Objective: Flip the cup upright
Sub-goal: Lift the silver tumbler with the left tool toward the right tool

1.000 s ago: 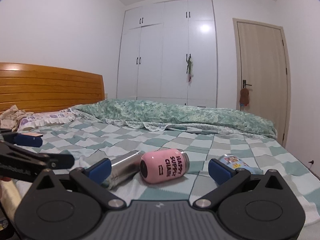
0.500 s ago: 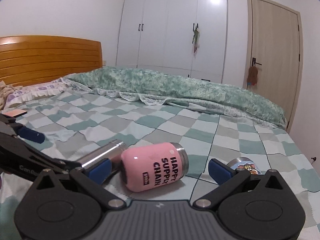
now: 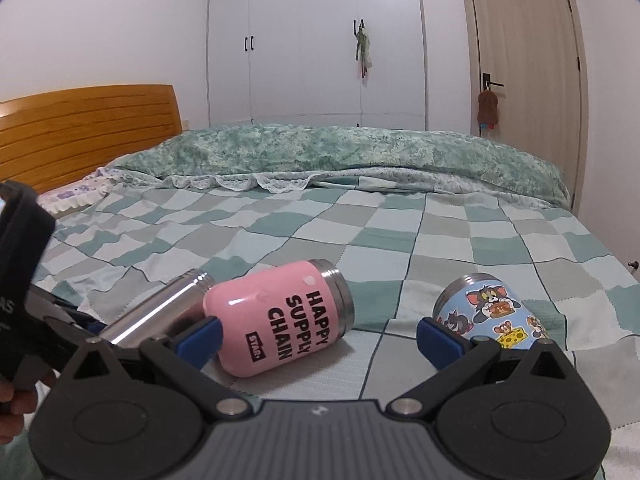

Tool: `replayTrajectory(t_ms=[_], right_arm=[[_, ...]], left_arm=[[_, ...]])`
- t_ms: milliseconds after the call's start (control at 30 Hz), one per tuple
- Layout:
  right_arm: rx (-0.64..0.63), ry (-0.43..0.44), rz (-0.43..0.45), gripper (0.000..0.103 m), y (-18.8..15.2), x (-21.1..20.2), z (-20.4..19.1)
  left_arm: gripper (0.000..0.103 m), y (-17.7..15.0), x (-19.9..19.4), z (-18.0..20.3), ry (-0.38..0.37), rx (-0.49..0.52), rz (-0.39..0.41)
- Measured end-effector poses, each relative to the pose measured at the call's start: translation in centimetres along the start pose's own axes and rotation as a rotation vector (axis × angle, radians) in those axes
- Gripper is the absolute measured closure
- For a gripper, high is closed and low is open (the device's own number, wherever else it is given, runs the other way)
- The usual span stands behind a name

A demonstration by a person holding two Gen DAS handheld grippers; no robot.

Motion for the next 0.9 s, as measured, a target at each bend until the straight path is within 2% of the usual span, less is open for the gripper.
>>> replayTrajectory(t_ms=[267,633,900], right_arm=[[-0.019,0.048,0.038,0.0,-0.4,-4.8,-2.2],[-0.076,0.053,0.035,0.0,-3.0,-13.2,-5.1],[-0.105,0.054,0.018,0.0,-5.2,-18.0,-6.3]], left_arm=[[0.04,-1.6,-5.4,1.0,-0.006,0.007,0.061],[0.04,-7.6,-13.7,3.1,-0.033,-0.002,0.141],[0.04,-11.5,-16.5,4.1,-0.03,-0.019,0.162]])
Point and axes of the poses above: each gripper's, at about its wrist camera, not at the fingertips, and x roughly the way its jaws point, z to its right, y to its top, the point moved 4 cm from there along x, roughly the way its jaws point, and after that the axes turned 9 degrees about x, right-handed, at the moved point
